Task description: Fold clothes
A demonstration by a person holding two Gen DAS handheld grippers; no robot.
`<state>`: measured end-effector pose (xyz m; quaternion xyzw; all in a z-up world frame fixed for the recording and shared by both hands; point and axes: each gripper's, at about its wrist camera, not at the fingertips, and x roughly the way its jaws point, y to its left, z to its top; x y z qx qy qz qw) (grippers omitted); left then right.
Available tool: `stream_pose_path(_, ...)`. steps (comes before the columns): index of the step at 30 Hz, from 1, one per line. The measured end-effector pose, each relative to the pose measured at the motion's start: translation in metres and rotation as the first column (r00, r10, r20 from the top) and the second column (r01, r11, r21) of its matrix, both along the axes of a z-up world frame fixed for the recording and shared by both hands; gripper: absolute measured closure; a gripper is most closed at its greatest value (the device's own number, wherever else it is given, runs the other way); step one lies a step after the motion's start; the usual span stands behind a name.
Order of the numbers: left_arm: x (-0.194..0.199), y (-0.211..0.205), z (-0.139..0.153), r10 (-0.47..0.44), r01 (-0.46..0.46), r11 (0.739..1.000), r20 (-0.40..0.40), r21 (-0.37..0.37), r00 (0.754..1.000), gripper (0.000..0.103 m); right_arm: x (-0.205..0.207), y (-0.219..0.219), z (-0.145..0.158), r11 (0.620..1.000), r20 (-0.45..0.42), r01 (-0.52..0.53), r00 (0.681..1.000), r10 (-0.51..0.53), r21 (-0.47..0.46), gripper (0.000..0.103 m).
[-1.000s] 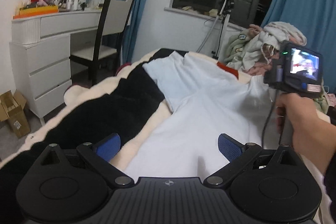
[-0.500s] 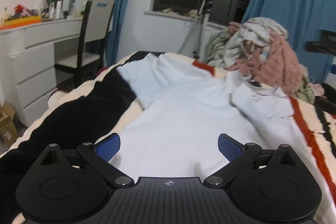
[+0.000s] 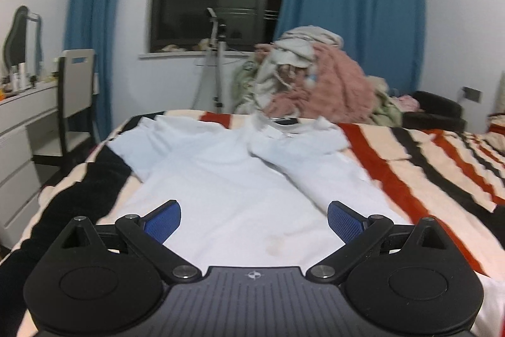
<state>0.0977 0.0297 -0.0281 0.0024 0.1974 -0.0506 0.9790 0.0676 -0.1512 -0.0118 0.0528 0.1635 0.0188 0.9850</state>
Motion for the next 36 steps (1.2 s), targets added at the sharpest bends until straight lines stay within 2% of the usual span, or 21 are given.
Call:
stream_pose_path(4, -0.019, -0.016, 0.001, -0.061, 0.061, 0.998, -0.016, 0.009, 0.998, 0.003, -0.012, -0.014, 0.014, 0.999, 0.005, -0.018, 1.0, 0.018, 0.029, 0.014)
stream_pose_path(7, -0.031, -0.036, -0.001, -0.142, 0.141, 0.99, -0.059, -0.024, 0.988, 0.007, -0.019, -0.047, 0.031, 0.994, 0.037, 0.04, 0.998, -0.044, 0.106, 0.014)
stream_pose_path(9, -0.043, -0.059, -0.002, -0.232, 0.231, 0.973, -0.062, -0.023, 0.971, 0.008, -0.022, -0.075, 0.037, 0.983, 0.049, 0.096, 0.993, -0.105, 0.155, 0.014)
stream_pose_path(12, -0.063, -0.104, -0.007, -0.369, 0.368, 0.93, -0.063, -0.019, 0.927, 0.009, -0.027, -0.111, 0.035, 0.964, 0.051, 0.168, 0.982, -0.182, 0.204, 0.014)
stream_pose_path(15, -0.075, -0.156, -0.022, -0.475, 0.475, 0.88, -0.077, -0.011, 0.877, 0.015, -0.03, -0.133, 0.028, 0.95, 0.044, 0.216, 0.972, -0.231, 0.226, 0.014)
stream_pose_path(18, -0.08, -0.205, -0.045, -0.566, 0.569, 0.823, -0.093, 0.004, 0.819, 0.024, -0.03, -0.145, 0.02, 0.941, 0.033, 0.24, 0.966, -0.255, 0.239, 0.014)
stream_pose_path(20, -0.081, -0.236, -0.063, -0.619, 0.623, 0.782, -0.109, 0.009, 0.778, 0.024, -0.029, -0.153, 0.015, 0.934, 0.025, 0.256, 0.962, -0.27, 0.247, 0.014)
stream_pose_path(22, -0.079, -0.263, -0.083, -0.643, 0.652, 0.756, -0.128, 0.049, 0.755, 0.025, -0.028, -0.159, 0.01, 0.931, 0.02, 0.267, 0.96, -0.28, 0.249, 0.014)
stream_pose_path(24, -0.074, -0.283, -0.104, -0.617, 0.635, 0.769, -0.17, 0.081, 0.769, 0.03, -0.027, -0.162, 0.006, 0.934, 0.017, 0.268, 0.96, -0.279, 0.237, 0.014)
stream_pose_path(26, -0.061, -0.291, -0.122, -0.562, 0.585, 0.81, -0.233, 0.041, 0.794, 0.045, -0.024, -0.165, 0.002, 0.93, 0.001, 0.288, 0.955, -0.296, 0.227, 0.014)
stream_pose_path(27, -0.055, -0.289, -0.125, -0.542, 0.562, 0.827, -0.236, 0.019, 0.806, 0.06, -0.022, -0.167, -0.001, 0.928, -0.008, 0.3, 0.952, -0.306, 0.222, 0.014)
stream_pose_path(28, -0.051, -0.286, -0.126, -0.527, 0.542, 0.841, -0.23, 0.0, 0.818, 0.083, -0.02, -0.169, -0.003, 0.925, -0.017, 0.312, 0.949, -0.316, 0.217, 0.014)
stream_pose_path(29, -0.049, -0.283, -0.123, -0.509, 0.519, 0.855, -0.227, -0.018, 0.83, 0.093, -0.018, -0.17, -0.005, 0.923, -0.025, 0.317, 0.947, -0.32, 0.219, 0.014)
stream_pose_path(31, -0.046, -0.27, -0.111, -0.49, 0.484, 0.871, -0.221, -0.086, 0.843, 0.095, -0.016, -0.171, -0.008, 0.919, -0.032, 0.321, 0.946, -0.322, 0.227, 0.014)
stream_pose_path(34, -0.05, -0.232, -0.083, -0.483, 0.445, 0.871, -0.191, -0.21, 0.855, 0.095, -0.013, -0.171, -0.007, 0.919, -0.01, 0.323, 0.944, -0.33, 0.226, 0.014)
stream_pose_path(36, -0.06, -0.196, -0.059, -0.458, 0.404, 0.866, -0.147, -0.294, 0.876, 0.095, -0.013, -0.17, -0.004, 0.919, 0.008, 0.317, 0.945, -0.328, 0.236, 0.014)
